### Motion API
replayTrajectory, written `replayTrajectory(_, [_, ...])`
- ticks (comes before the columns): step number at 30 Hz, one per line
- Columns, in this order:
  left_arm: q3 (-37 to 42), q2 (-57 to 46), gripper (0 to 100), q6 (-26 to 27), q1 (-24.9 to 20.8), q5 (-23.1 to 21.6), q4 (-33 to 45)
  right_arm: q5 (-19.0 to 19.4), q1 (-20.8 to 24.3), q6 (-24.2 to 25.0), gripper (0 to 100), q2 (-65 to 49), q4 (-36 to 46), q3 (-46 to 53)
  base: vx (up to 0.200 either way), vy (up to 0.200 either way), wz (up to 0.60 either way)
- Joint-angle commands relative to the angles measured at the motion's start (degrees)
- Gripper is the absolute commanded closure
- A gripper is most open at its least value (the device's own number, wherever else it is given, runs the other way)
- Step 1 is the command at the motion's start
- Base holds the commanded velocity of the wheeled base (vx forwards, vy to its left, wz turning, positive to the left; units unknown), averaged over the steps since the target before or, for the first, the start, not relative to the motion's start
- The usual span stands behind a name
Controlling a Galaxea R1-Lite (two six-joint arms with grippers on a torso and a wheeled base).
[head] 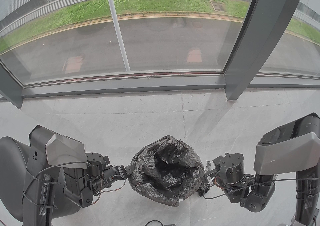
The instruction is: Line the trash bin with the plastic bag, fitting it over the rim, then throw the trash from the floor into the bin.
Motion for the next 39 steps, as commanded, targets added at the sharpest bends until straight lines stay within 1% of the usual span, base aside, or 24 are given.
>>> replayTrajectory(1, [0.0,0.1,0,0.0,0.0,0.0,-0.1,1.9,3.0,0.1,0,-4.5,-0.2,0.4,0.0,0.0,0.0])
replayTrajectory(4, [0.1,0.0,0,-0.2,0.0,0.0,-0.1,2.8,4.8,-0.3,0,-5.4,-0.1,-0.8,0.0,0.0,0.0])
replayTrajectory(11, [0.2,0.0,0,-0.2,0.0,0.0,-0.1,2.8,4.7,-1.5,0,-3.3,0.6,-5.2,0.0,0.0,0.0])
replayTrajectory(13, [0.2,0.0,0,-0.2,0.0,0.0,-0.1,2.8,4.3,-1.7,0,-1.8,0.7,-7.1,0.0,0.0,0.0])
replayTrajectory(16, [0.2,0.0,0,-0.2,0.0,0.0,-0.1,2.9,2.3,-3.2,0,1.3,0.7,-10.4,0.0,0.0,0.0])
replayTrajectory(19, [0.2,0.0,0,-0.2,0.0,0.0,-0.1,2.9,1.9,-3.5,0,2.2,0.7,-11.2,0.0,0.0,0.0])
replayTrajectory(21, [0.1,0.0,0,-0.2,0.0,0.0,-0.1,2.9,0.7,-3.6,0,5.1,0.8,-13.9,0.0,0.0,0.0])
replayTrajectory(28, [0.3,-0.1,0,0.1,-0.1,0.0,-0.1,3.0,-0.7,-4.1,0,8.3,0.5,-16.6,0.0,0.0,0.0])
replayTrajectory(32, [1.8,-1.8,0,0.1,-1.0,0.5,-0.2,3.0,-1.1,-4.1,0,9.4,0.2,-17.7,0.0,0.0,0.0])
replayTrajectory(34, [4.7,-5.9,0,-0.3,-2.7,0.5,-0.2,3.0,-1.8,-4.0,0,9.8,0.2,-18.9,0.0,0.0,0.0])
replayTrajectory(39, [7.1,-11.4,0,-0.4,-3.4,0.4,-0.2,3.2,-1.8,-3.8,0,9.7,0.0,-19.2,0.0,0.0,0.0])
